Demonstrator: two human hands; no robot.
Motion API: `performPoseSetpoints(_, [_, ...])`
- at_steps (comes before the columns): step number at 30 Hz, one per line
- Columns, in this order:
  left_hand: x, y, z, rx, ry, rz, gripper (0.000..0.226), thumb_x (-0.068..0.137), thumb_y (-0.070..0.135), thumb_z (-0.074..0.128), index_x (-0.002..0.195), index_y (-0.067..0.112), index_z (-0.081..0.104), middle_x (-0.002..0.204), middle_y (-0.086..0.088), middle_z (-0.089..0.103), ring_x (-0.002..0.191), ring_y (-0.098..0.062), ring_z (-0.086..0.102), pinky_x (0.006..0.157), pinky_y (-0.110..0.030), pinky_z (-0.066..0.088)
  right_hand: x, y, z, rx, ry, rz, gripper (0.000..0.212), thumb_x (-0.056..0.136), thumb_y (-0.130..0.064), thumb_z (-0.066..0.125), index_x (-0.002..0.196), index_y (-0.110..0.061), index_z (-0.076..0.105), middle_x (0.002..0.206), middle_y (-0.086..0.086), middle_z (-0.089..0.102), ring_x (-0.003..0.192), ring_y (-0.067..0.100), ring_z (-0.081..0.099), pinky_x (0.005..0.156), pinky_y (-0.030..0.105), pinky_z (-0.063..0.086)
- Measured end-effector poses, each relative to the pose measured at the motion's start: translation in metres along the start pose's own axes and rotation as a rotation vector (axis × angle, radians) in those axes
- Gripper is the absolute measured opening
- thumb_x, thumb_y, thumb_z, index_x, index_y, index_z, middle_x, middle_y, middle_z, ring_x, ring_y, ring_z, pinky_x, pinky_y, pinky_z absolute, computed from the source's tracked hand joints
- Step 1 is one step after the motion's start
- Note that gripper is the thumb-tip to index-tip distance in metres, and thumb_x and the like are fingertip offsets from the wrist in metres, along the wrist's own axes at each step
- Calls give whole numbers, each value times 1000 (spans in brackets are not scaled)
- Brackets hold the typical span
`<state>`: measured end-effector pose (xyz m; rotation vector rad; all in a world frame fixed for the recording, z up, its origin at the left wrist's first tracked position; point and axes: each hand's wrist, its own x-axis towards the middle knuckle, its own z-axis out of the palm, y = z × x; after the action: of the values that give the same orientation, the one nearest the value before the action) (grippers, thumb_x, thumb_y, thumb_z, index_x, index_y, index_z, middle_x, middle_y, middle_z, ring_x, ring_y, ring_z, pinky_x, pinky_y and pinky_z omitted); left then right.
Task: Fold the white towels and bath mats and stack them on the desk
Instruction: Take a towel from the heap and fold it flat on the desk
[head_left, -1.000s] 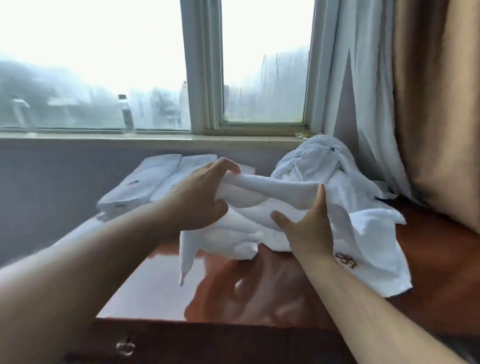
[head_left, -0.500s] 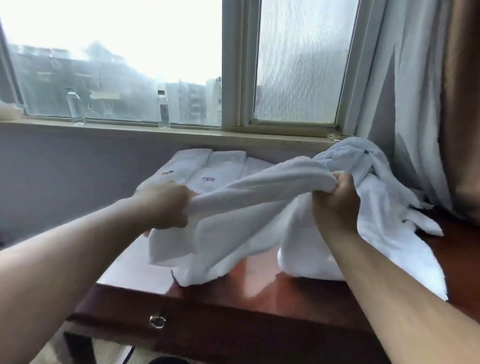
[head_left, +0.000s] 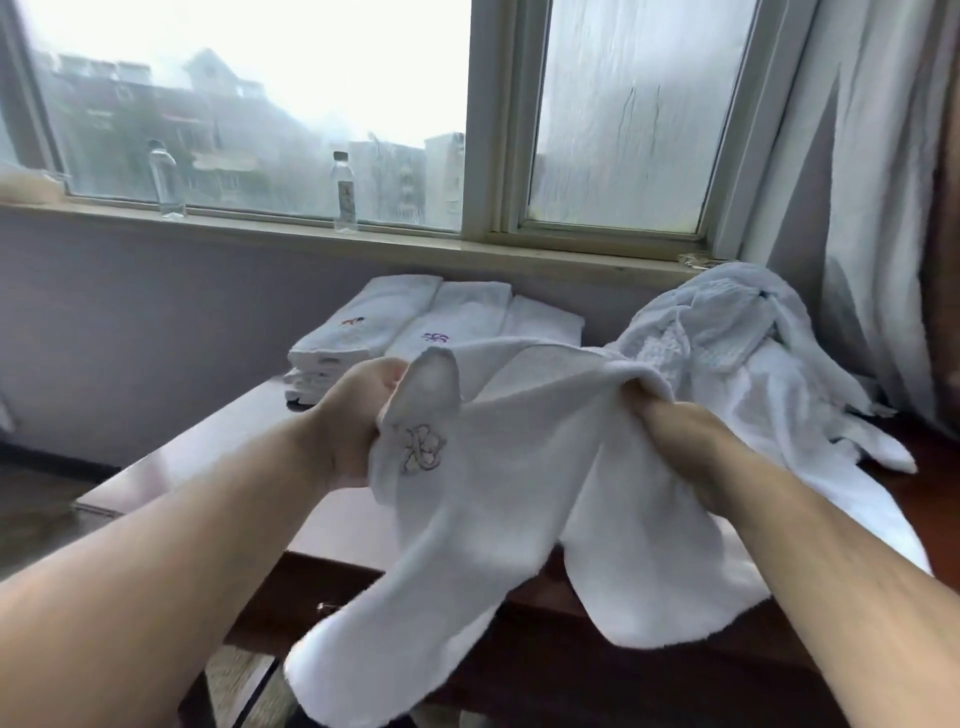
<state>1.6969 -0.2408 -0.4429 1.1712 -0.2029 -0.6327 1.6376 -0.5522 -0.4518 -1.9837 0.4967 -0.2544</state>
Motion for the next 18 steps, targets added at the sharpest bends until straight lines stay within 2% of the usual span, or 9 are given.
performPoseSetpoints(2, [0, 2, -7, 35, -42, 3, 24, 78, 28, 58, 77, 7, 68, 74, -10, 63, 73, -25, 64, 72, -33, 53, 2, -8, 6, -16, -12, -9, 120, 57, -101, 43, 146, -20, 52, 148, 4, 52, 137, 25, 48, 115, 44, 38])
performPoseSetpoints(5, [5, 5, -18, 164, 40, -42, 35, 75, 31, 65, 99, 9, 77, 96, -13, 69, 87, -29, 68, 79, -37, 55, 1, -15, 29, -128, 59, -60, 104, 76, -89, 38, 142, -11, 53, 145, 11, 54, 132, 29, 51, 100, 33, 38])
performPoseSetpoints(6, [10, 3, -22, 287, 182, -49, 43, 74, 33, 66, 109, 10, 75, 104, -12, 68, 93, -28, 67, 83, -36, 53, 3, -13, 38, -219, 112, -72, 88, 84, -78, 43, 135, -9, 59, 137, 15, 60, 122, 32, 57, 89, 32, 39])
performPoseSetpoints(8, [25, -5, -30, 652, 675, -9, 59, 82, 38, 65, 133, 10, 59, 129, -13, 59, 118, -31, 56, 100, -38, 45, 9, -7, 56, -360, 115, -86, 50, 91, -52, 54, 114, -9, 64, 120, 16, 68, 91, 29, 61, 73, 32, 41])
performPoseSetpoints(10, [28, -15, -31, 939, 1054, 172, 52, 90, 34, 57, 138, 16, 50, 141, -15, 44, 133, -34, 38, 109, -43, 35, 13, 6, 69, -362, -7, -42, 44, 90, -40, 61, 122, -10, 56, 124, 11, 65, 89, 20, 59, 72, 32, 42])
performPoseSetpoints(11, [26, -21, -31, 1002, 1051, 325, 45, 90, 30, 53, 134, 20, 52, 138, -13, 45, 132, -33, 37, 109, -44, 35, 14, 13, 74, -336, -82, -29, 58, 90, -39, 64, 139, -13, 48, 135, 9, 59, 103, 22, 59, 81, 31, 43])
performPoseSetpoints(13, [21, -40, -27, 1107, 838, 522, 33, 86, 27, 51, 118, 28, 60, 122, -5, 54, 119, -28, 49, 102, -42, 42, 9, 22, 81, -317, -155, -94, 86, 87, -44, 69, 157, -24, 24, 147, 7, 48, 126, 25, 52, 97, 34, 41])
performPoseSetpoints(16, [18, -83, -15, 1556, 455, 200, 32, 93, 33, 50, 125, 28, 56, 128, -2, 52, 120, -25, 49, 102, -41, 43, 6, 32, 87, -416, -150, -218, 90, 86, -45, 67, 157, -31, 12, 139, 10, 52, 118, 27, 55, 91, 33, 41])
performPoseSetpoints(18, [19, -105, -11, 1786, 369, 54, 43, 97, 39, 44, 136, 21, 48, 136, -6, 44, 127, -27, 40, 107, -42, 37, 5, 35, 89, -556, -98, -224, 83, 89, -41, 64, 154, -28, 12, 121, 11, 59, 101, 29, 59, 83, 35, 45])
